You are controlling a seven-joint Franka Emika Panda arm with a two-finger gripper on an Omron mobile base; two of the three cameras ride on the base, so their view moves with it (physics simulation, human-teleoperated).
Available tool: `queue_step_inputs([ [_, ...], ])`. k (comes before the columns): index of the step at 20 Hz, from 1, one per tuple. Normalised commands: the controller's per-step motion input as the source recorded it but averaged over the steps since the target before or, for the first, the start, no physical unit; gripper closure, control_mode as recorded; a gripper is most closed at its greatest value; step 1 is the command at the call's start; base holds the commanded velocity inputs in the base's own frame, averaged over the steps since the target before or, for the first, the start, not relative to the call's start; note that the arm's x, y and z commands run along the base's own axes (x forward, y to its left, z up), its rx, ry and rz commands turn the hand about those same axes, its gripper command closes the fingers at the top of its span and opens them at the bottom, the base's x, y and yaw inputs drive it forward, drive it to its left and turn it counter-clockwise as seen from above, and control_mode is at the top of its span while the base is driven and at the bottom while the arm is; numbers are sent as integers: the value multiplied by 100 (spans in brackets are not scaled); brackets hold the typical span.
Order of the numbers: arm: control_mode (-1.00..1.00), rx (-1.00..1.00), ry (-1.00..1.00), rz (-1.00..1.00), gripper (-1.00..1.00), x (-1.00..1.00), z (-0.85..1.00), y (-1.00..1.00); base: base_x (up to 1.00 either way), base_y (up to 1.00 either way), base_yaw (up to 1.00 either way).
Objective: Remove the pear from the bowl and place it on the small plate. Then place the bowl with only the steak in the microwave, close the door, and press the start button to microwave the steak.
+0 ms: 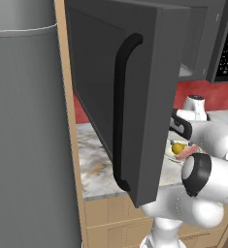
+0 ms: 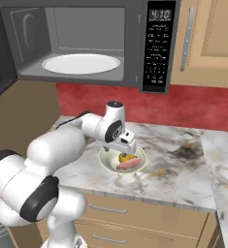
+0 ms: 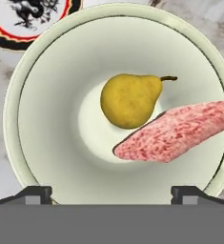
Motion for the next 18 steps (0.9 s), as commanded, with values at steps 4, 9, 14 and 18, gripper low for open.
queue_step_inputs([
  [4, -100, 0, 0, -15, -100, 28, -11, -8, 0, 0, 0],
  [9, -100, 1, 0, -14, -100, 7, -17, -13, 0, 0, 0],
  [14, -100, 0, 8, -7, -100, 5, -14, -12, 0, 0, 0],
  [18, -100, 0, 2, 1, -100, 29, -17, -2, 0, 0, 0],
])
